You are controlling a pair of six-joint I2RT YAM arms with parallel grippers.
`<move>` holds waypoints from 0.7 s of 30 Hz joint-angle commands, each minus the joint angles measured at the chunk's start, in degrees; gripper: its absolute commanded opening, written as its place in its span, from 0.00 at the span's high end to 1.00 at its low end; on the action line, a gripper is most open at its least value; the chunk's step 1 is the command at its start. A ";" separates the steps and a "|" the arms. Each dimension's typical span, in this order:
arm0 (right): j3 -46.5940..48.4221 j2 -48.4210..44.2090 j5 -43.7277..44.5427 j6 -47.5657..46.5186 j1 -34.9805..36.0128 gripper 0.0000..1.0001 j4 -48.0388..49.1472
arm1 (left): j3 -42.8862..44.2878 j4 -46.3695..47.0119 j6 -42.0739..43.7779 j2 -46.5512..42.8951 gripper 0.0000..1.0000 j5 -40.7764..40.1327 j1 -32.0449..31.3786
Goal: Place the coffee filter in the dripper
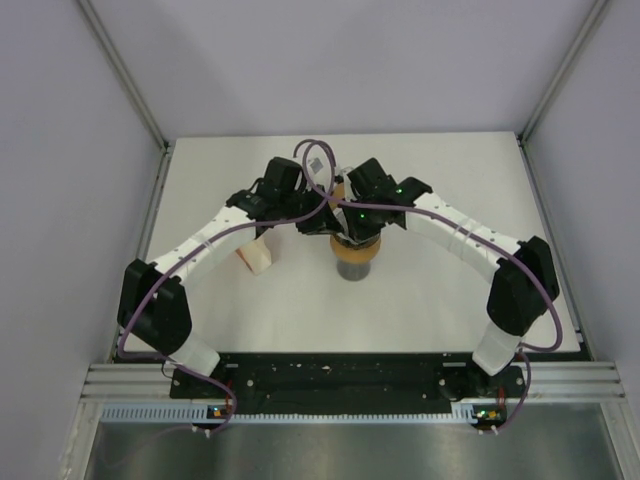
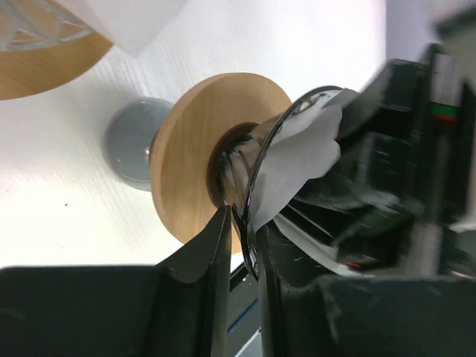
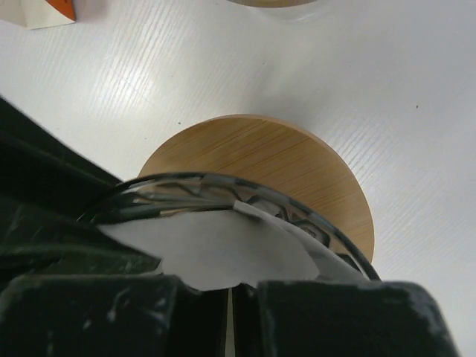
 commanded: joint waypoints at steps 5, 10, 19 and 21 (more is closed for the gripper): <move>7.05 -5.70 -5.94 -9.89 -0.34 0.87 -0.31 | 1.74 -1.75 3.02 -1.29 0.93 -3.40 0.00; 8.02 -9.92 -8.84 -16.75 -0.26 0.71 -0.22 | 2.53 -2.10 3.11 -0.94 0.94 -2.96 0.00; 6.18 -12.74 -20.69 -27.03 -0.34 0.47 -3.30 | 4.73 -3.51 3.29 -0.06 0.92 -2.43 0.01; 5.13 -13.09 -23.60 -29.05 -0.08 0.37 -3.21 | 4.90 -3.68 3.29 -0.06 0.91 -2.69 0.00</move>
